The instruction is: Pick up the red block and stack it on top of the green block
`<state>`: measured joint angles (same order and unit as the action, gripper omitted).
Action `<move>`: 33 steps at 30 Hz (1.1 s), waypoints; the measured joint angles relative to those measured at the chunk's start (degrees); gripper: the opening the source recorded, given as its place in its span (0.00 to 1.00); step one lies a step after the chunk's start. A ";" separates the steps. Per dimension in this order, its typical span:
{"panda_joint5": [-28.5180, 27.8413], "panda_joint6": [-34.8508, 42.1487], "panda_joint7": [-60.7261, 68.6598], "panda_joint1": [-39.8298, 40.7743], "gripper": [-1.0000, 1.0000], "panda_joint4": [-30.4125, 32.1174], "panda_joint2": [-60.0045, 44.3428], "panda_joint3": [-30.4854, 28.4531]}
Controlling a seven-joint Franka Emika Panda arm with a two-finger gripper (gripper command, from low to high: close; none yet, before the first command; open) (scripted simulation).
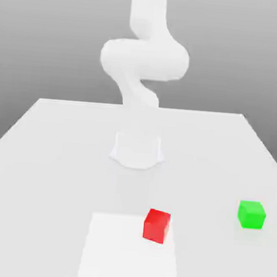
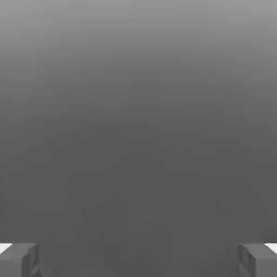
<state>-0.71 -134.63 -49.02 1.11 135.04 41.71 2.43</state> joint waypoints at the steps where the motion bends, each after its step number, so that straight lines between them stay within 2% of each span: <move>1: -0.43 -1.33 -1.59 0.37 0.50 1.52 -2.04 0.98; 12: -2.58 -15.84 -17.05 3.91 0.50 17.70 -24.25 8.86; 17: 0.93 -24.18 -22.18 2.99 0.50 26.27 -36.47 10.56; 22: -1.31 -30.39 -25.62 2.64 0.50 27.01 -44.28 10.07; 28: -7.89 -37.39 -30.40 -1.55 0.50 25.95 -52.68 4.24; 29: -8.76 -38.48 -30.98 -2.44 0.00 25.83 -53.99 3.12; 33: -8.84 -38.54 -31.06 -2.42 0.00 25.83 -53.99 3.13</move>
<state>-9.55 -173.17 -80.08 -1.31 160.86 -12.28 5.57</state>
